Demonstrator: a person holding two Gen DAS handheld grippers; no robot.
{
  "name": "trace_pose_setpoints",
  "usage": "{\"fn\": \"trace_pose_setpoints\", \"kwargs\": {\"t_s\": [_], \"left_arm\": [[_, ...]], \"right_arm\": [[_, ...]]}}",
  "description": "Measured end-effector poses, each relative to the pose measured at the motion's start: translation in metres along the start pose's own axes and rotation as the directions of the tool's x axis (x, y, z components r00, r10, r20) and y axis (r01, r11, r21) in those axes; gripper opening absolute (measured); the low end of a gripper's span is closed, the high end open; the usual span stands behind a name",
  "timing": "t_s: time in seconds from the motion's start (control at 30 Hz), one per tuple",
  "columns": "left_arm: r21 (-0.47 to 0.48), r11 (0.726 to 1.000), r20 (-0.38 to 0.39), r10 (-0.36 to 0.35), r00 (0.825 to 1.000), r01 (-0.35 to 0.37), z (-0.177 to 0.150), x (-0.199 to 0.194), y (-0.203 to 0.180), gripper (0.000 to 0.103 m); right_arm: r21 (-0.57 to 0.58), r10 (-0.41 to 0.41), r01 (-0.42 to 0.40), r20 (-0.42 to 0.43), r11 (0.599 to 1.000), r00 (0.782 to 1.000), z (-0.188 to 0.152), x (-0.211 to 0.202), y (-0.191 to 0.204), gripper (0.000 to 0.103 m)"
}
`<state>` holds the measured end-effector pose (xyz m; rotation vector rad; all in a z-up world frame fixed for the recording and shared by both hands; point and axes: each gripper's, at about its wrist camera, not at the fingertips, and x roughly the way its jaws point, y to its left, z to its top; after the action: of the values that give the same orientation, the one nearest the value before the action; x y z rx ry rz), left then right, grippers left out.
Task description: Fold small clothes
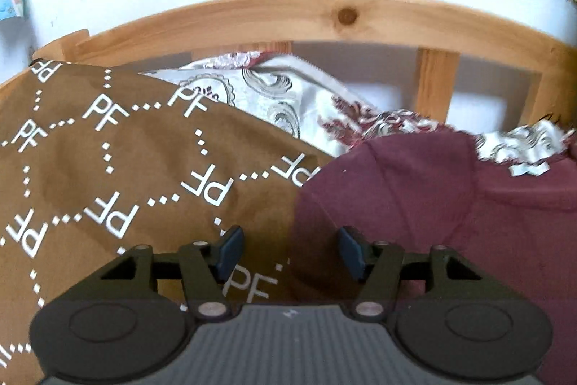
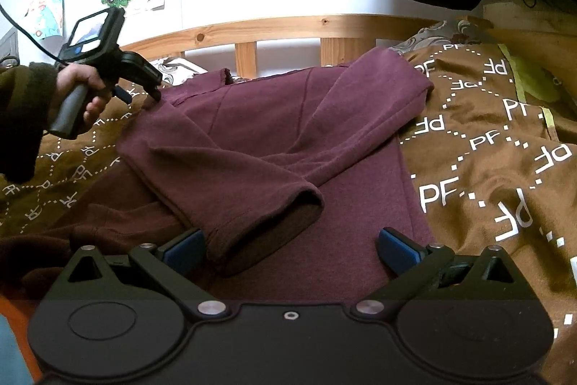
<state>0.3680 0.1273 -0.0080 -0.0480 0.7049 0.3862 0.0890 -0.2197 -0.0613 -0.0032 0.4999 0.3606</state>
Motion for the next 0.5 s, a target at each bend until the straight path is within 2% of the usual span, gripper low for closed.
{"fn": "trace_pose_setpoints", "kwargs": {"t_s": [0.2, 0.33, 0.5], "left_arm": [[-0.063, 0.998, -0.014, -0.028, 1.0, 0.027, -0.008, -0.001, 0.012, 0.073], [-0.039, 0.998, -0.027, -0.044, 0.999, 0.043, -0.027, -0.013, 0.021, 0.075], [-0.055, 0.997, -0.043, -0.051, 0.998, 0.049, -0.054, -0.033, 0.039, 0.08]], "right_arm": [[0.001, 0.002, -0.002, -0.003, 1.0, 1.0, 0.0, 0.0, 0.0, 0.102], [-0.002, -0.006, 0.006, -0.005, 1.0, 1.0, 0.001, -0.002, 0.001, 0.102], [-0.027, -0.017, 0.017, -0.011, 0.999, 1.0, 0.001, -0.005, 0.005, 0.102]]}}
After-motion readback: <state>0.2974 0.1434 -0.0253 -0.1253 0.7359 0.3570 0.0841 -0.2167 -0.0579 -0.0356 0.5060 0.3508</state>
